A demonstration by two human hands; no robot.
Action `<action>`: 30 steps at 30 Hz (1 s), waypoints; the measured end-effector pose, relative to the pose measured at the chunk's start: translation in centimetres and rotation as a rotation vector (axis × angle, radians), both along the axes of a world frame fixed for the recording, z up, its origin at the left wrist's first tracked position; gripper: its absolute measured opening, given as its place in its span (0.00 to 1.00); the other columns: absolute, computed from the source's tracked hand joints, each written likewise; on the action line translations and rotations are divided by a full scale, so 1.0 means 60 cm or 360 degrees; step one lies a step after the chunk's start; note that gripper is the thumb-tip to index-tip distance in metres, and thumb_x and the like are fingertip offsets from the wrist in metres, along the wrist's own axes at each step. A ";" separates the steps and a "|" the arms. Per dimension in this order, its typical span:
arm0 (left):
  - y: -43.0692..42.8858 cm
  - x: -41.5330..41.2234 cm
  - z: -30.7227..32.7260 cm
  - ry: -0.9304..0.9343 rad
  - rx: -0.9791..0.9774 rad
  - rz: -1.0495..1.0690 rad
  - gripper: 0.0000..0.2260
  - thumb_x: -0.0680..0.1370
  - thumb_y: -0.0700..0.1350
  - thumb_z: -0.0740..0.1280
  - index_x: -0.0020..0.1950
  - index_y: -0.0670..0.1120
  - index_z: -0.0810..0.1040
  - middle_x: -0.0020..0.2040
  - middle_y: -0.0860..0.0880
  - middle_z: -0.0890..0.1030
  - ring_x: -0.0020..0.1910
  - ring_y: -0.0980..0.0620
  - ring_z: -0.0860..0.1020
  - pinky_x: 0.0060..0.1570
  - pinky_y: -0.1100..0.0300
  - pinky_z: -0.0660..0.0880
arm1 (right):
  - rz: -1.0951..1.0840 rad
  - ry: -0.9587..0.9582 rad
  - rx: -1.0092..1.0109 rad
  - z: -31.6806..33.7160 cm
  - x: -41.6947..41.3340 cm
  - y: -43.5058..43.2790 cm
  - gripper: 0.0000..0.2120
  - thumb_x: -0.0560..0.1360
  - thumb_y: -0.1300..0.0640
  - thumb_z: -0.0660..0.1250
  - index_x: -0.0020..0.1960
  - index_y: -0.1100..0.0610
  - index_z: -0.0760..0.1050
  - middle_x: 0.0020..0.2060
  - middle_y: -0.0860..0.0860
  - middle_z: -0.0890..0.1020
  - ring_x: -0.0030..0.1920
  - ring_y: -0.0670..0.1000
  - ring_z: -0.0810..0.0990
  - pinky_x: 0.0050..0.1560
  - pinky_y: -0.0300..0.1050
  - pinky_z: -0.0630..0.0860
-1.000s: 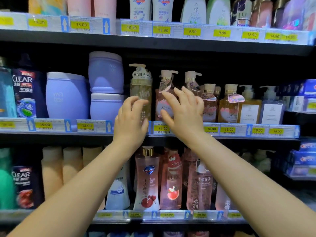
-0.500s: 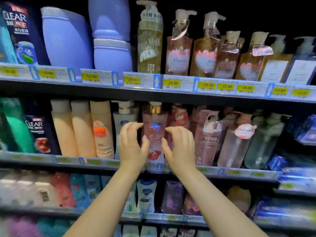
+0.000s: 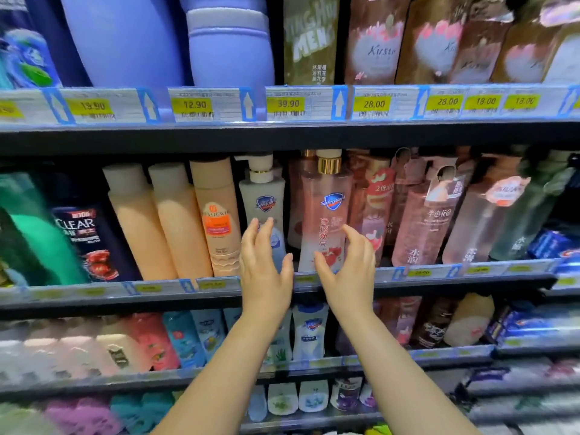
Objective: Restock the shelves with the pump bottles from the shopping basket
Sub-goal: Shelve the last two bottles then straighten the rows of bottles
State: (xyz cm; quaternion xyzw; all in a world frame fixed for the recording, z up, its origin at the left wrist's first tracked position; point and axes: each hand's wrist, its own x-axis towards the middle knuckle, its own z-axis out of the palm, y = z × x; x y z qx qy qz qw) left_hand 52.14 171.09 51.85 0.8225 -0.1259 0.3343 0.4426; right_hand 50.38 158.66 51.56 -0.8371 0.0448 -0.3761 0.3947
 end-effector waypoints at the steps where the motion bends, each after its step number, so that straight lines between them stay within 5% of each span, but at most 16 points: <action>1: 0.003 0.002 -0.002 -0.0019 0.0039 -0.0053 0.29 0.75 0.38 0.67 0.74 0.48 0.60 0.76 0.46 0.56 0.74 0.53 0.55 0.70 0.56 0.56 | -0.0045 0.0001 0.0032 -0.003 0.002 0.009 0.29 0.72 0.55 0.71 0.69 0.60 0.65 0.63 0.56 0.72 0.65 0.56 0.68 0.67 0.50 0.63; 5: -0.001 0.014 -0.005 -0.0057 0.0023 -0.0104 0.31 0.76 0.36 0.66 0.75 0.46 0.57 0.76 0.43 0.53 0.72 0.57 0.49 0.70 0.55 0.54 | -0.0170 0.0011 0.0162 -0.010 0.005 0.032 0.33 0.71 0.53 0.72 0.71 0.60 0.63 0.65 0.57 0.69 0.67 0.56 0.66 0.68 0.52 0.64; 12: -0.028 0.039 -0.012 -0.0098 0.0016 0.0125 0.35 0.73 0.36 0.69 0.73 0.51 0.53 0.73 0.35 0.57 0.72 0.35 0.58 0.68 0.39 0.61 | -0.0209 0.0121 0.0212 -0.006 0.013 0.026 0.35 0.71 0.51 0.73 0.72 0.59 0.62 0.66 0.56 0.68 0.67 0.56 0.66 0.66 0.54 0.66; 18: -0.044 0.059 -0.010 -0.0062 0.0064 0.0472 0.38 0.67 0.39 0.74 0.70 0.51 0.56 0.69 0.41 0.56 0.67 0.34 0.66 0.63 0.40 0.66 | -0.0161 0.0232 0.0180 -0.002 0.018 0.007 0.36 0.70 0.48 0.73 0.72 0.57 0.62 0.66 0.55 0.68 0.66 0.56 0.68 0.65 0.51 0.66; 21: -0.052 0.063 -0.007 -0.0029 0.0061 0.0584 0.37 0.66 0.35 0.71 0.68 0.51 0.57 0.68 0.35 0.64 0.65 0.33 0.68 0.62 0.39 0.68 | -0.0101 0.0251 0.0144 -0.003 0.017 -0.004 0.35 0.70 0.49 0.73 0.71 0.56 0.63 0.65 0.54 0.70 0.64 0.55 0.69 0.65 0.52 0.67; 30: -0.047 0.033 0.005 -0.0020 0.0062 0.0475 0.39 0.69 0.35 0.70 0.70 0.57 0.52 0.71 0.36 0.58 0.70 0.37 0.60 0.68 0.40 0.62 | -0.0059 0.0283 0.0060 -0.008 0.031 -0.010 0.33 0.72 0.48 0.71 0.71 0.54 0.62 0.65 0.53 0.70 0.65 0.56 0.68 0.61 0.52 0.69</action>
